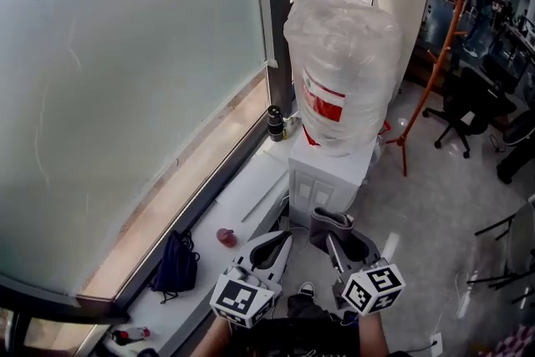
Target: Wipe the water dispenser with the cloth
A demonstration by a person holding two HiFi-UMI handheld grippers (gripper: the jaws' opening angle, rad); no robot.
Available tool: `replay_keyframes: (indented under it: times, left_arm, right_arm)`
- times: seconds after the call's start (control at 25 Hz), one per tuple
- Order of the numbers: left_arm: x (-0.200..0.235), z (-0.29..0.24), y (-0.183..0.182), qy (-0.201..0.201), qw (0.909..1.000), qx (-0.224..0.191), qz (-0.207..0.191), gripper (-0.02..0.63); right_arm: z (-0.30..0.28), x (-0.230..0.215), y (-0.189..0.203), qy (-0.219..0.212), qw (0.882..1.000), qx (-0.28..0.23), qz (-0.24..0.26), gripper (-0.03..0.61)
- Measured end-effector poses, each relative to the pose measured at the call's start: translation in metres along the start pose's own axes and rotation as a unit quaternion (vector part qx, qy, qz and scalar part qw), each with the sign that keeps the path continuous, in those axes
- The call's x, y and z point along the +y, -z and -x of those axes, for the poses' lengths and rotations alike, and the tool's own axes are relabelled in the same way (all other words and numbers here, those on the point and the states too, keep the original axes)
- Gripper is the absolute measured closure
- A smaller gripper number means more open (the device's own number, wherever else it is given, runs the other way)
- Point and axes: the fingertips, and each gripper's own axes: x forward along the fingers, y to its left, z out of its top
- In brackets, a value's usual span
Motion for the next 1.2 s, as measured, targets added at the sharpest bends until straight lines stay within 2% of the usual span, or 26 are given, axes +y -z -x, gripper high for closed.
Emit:
replay_keyframes:
  times: [0.12, 0.28, 0.4, 0.56, 0.68, 1.0, 1.2]
  left_arm:
    - [0.0, -0.026, -0.002, -0.014, 0.9998, 0.012, 0.002, 0.594]
    - [-0.003, -0.05, 0.001, -0.011, 0.9998, 0.017, 0.0, 0.594]
    - [0.005, -0.059, -0.002, -0.026, 0.9994, 0.023, 0.001, 0.594]
    - [0.01, -0.064, 0.004, -0.017, 0.9994, 0.028, -0.006, 0.594]
    - [0.024, -0.062, 0.004, -0.029, 0.9989, 0.038, 0.005, 0.594]
    - [0.061, -0.06, -0.006, 0.022, 0.9991, 0.027, -0.022, 0.594]
    - [0.089, -0.057, -0.013, 0.065, 0.9966, 0.022, -0.044, 0.594]
  right_arm:
    - [-0.012, -0.023, -0.005, -0.01, 1.0, 0.003, -0.009, 0.471]
    - [-0.024, -0.047, -0.005, -0.015, 1.0, 0.013, -0.019, 0.471]
    - [-0.032, -0.054, -0.004, -0.021, 0.999, 0.018, -0.027, 0.471]
    - [-0.041, -0.061, -0.002, -0.019, 0.999, 0.023, -0.036, 0.471]
    - [-0.05, -0.061, -0.001, -0.012, 0.999, 0.023, -0.04, 0.471]
    - [-0.08, -0.051, 0.001, 0.032, 0.998, 0.019, -0.056, 0.471]
    - [-0.112, -0.046, -0.001, 0.057, 0.995, 0.012, -0.084, 0.471]
